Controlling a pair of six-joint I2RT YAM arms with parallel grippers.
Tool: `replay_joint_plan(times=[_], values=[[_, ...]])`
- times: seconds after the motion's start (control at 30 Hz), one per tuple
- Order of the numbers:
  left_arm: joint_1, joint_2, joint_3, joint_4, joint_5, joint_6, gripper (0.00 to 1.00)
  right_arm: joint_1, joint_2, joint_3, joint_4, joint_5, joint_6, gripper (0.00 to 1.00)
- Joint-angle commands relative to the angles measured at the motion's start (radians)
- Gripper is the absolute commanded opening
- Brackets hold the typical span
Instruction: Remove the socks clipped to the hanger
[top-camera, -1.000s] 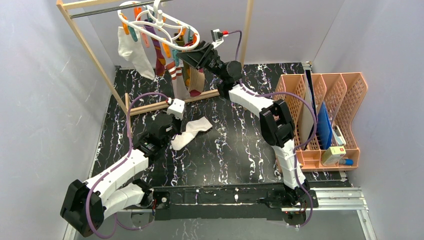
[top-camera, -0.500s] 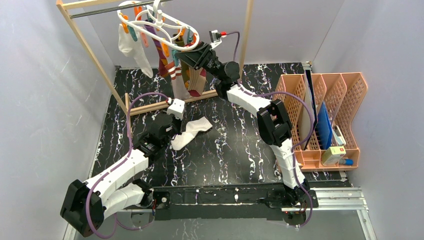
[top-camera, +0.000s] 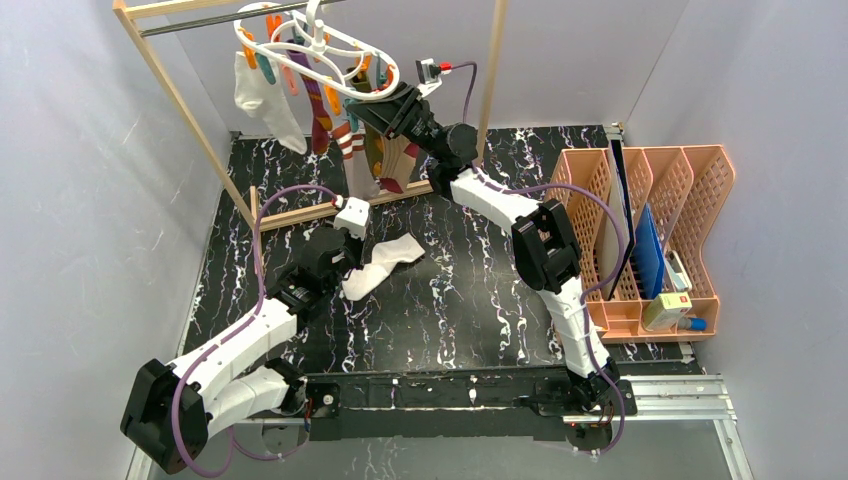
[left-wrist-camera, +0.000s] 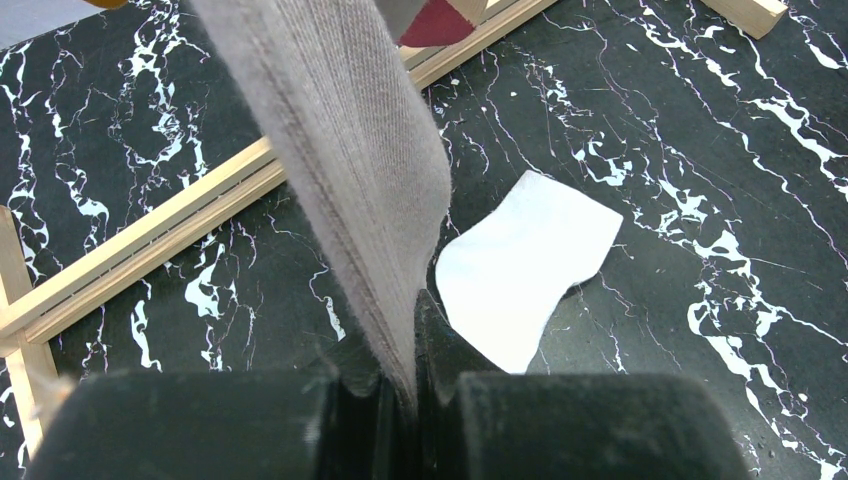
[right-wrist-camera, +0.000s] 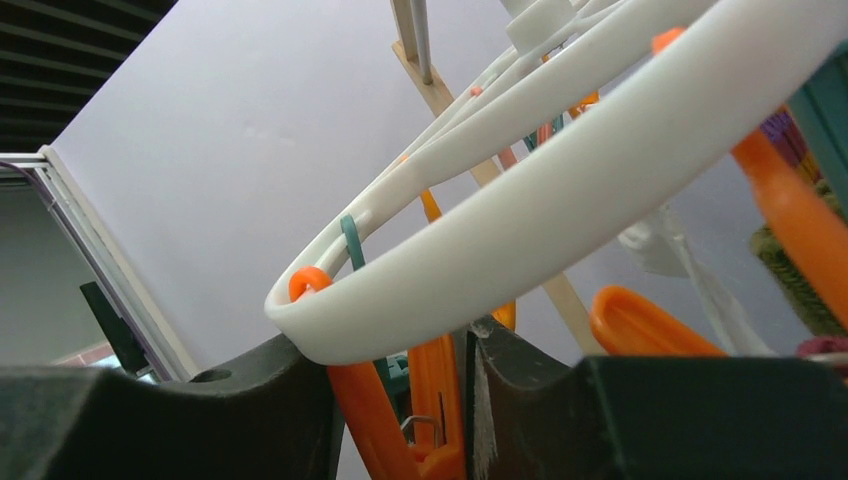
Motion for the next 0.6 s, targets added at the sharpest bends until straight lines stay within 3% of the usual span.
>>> replay_joint_plan(times=[0.0, 0.43, 0.5, 0.57], values=[[0.002, -0.006, -0.007, -0.022, -0.006, 0.008, 0.00, 0.000, -0.013, -0.009, 0.084, 0.029, 0.004, 0.43], [0.002, -0.007, -0.007, -0.022, -0.008, 0.010, 0.00, -0.005, -0.009, -0.024, 0.115, 0.041, 0.027, 0.21], [0.002, -0.007, -0.007, -0.022, -0.008, 0.010, 0.00, -0.005, -0.009, -0.023, 0.115, 0.041, 0.027, 0.23], [0.002, -0.006, -0.008, -0.021, -0.009, 0.010, 0.00, -0.005, -0.010, -0.025, 0.110, 0.040, 0.032, 0.37]])
